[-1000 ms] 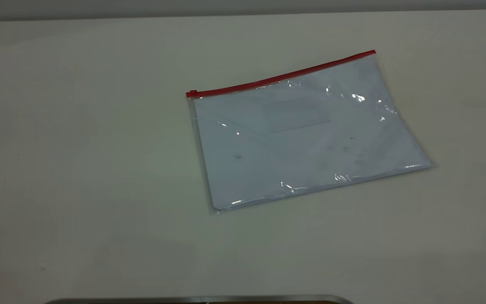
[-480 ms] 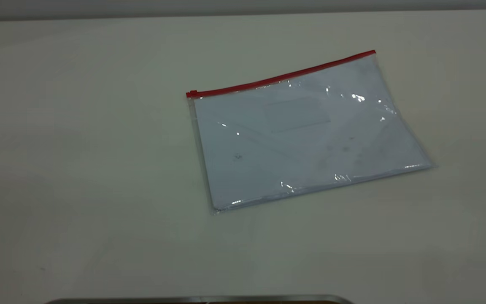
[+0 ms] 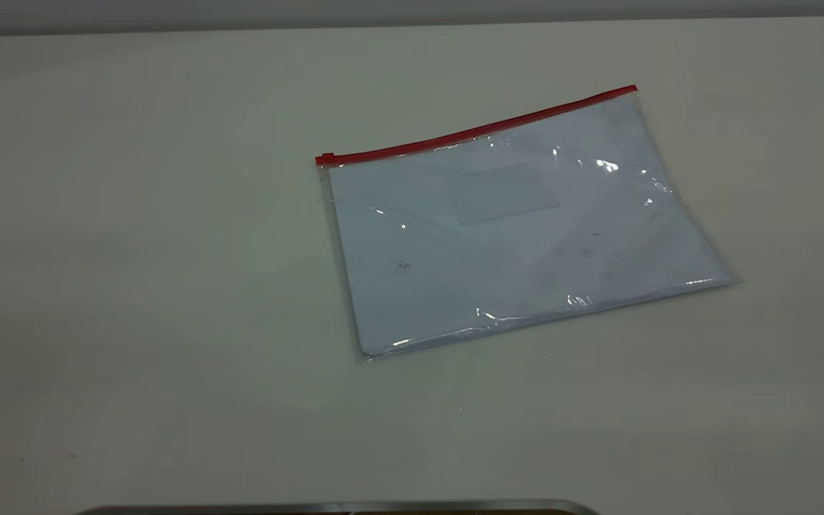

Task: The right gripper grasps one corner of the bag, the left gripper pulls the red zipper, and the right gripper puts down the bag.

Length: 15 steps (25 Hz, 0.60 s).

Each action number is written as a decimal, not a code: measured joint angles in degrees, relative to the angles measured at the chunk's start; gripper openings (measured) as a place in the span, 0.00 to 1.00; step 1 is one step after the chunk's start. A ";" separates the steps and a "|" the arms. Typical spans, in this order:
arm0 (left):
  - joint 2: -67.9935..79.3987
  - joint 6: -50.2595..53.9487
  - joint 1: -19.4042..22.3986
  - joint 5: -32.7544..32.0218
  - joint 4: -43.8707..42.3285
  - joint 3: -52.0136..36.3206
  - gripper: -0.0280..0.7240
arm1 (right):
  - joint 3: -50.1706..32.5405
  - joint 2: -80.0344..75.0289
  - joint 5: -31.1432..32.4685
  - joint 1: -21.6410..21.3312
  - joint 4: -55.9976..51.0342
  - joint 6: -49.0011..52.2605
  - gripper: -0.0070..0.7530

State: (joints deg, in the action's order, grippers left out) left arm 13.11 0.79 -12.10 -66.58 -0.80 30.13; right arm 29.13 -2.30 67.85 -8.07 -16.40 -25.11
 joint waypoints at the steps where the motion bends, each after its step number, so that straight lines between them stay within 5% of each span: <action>1: 0.00 0.05 0.00 0.00 0.00 -0.18 0.81 | -0.72 0.00 -0.29 0.00 0.73 0.15 0.77; 15: 0.00 0.17 0.00 1.80 0.00 -2.29 0.81 | -1.06 0.00 -1.12 0.00 2.35 1.52 0.77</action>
State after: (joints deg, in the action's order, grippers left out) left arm 13.11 0.96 -12.10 -64.78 -0.80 27.83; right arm 28.07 -2.30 66.73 -8.07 -14.05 -23.59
